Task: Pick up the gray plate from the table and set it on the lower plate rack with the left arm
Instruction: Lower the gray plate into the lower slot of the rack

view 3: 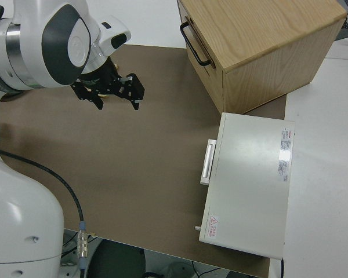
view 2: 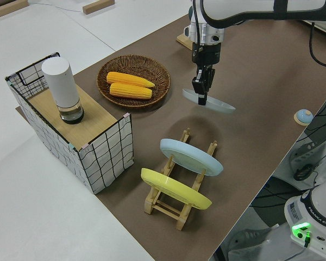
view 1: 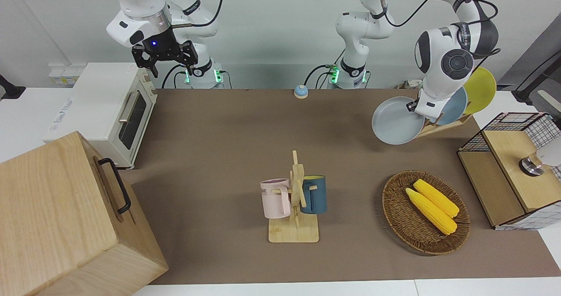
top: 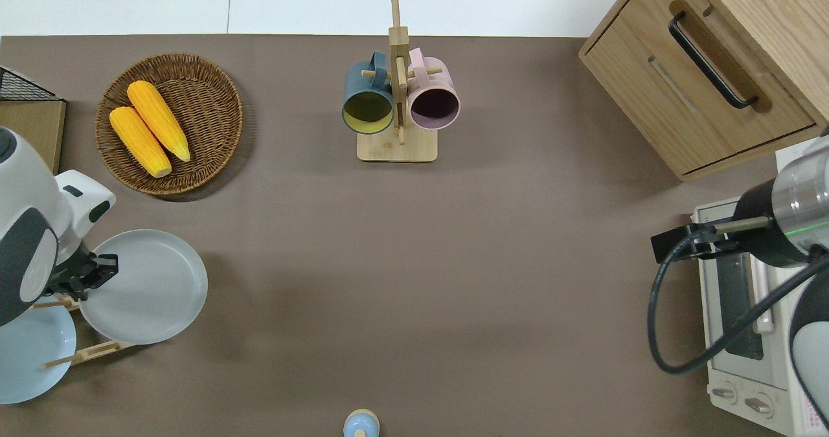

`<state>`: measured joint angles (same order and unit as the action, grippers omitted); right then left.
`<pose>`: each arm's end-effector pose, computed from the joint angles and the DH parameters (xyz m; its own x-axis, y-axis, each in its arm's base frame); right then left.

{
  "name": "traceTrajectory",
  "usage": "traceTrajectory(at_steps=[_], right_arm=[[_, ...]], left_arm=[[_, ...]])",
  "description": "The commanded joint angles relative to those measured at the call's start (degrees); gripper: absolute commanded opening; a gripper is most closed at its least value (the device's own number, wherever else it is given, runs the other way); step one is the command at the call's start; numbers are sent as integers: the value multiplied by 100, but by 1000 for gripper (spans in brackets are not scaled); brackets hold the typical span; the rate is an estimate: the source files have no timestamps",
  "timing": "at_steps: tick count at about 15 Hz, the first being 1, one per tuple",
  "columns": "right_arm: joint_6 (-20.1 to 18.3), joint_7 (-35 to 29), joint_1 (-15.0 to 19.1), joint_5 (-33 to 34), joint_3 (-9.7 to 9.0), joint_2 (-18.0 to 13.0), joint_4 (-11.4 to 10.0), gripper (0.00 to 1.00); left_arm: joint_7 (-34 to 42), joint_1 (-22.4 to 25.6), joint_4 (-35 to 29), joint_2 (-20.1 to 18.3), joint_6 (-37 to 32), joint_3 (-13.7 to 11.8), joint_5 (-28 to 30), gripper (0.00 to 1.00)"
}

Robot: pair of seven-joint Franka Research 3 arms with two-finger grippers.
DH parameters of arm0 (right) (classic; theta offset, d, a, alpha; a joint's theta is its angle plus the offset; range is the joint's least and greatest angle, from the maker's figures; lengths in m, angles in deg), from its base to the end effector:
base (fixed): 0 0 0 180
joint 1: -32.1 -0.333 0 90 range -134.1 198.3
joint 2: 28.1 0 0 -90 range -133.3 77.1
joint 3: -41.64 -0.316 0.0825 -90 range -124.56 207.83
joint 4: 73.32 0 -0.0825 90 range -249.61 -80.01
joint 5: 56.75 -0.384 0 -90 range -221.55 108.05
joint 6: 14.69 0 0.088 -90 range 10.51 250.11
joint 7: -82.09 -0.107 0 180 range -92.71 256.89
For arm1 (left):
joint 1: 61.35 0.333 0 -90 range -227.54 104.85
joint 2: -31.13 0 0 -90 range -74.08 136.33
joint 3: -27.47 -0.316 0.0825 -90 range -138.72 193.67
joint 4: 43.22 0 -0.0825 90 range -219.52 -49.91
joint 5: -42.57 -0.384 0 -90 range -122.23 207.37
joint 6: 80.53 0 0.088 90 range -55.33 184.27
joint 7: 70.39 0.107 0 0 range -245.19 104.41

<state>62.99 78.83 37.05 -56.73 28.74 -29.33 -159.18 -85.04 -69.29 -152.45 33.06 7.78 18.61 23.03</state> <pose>0.5196 0.0740 0.6516 0.9894 0.0800 -0.1211 0.0821 -0.9966 0.0120 0.5221 0.0443 0.4579 0.9187 0.2641 -0.2936 0.1310 -0.9052 -0.4042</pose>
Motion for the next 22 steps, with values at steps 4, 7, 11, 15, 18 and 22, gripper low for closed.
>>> traceTrajectory(at_steps=[4, 7, 11, 15, 18, 22], right_arm=[[-87, 19, 85, -20, -38, -27, 35, 990], [-87, 19, 85, -20, -38, -27, 35, 990], [-87, 19, 76, -20, -38, -27, 35, 987], [-87, 19, 76, -20, -38, -27, 35, 987], [-87, 19, 85, -20, -38, -27, 35, 987], [-87, 19, 76, -20, -38, -27, 35, 990]], left_arm=[[-792, -84, 60, 8, -771, 376, -1499, 0], [-811, -84, 43, 122, -771, 377, -1806, 0], [-943, -75, -106, 289, -885, 377, -2343, 0], [-961, -75, -229, 386, -1131, 377, -2475, 0], [-952, -84, -256, 404, -1228, 377, -2528, 0], [-996, -84, -265, 413, -1220, 377, -2476, 0]])
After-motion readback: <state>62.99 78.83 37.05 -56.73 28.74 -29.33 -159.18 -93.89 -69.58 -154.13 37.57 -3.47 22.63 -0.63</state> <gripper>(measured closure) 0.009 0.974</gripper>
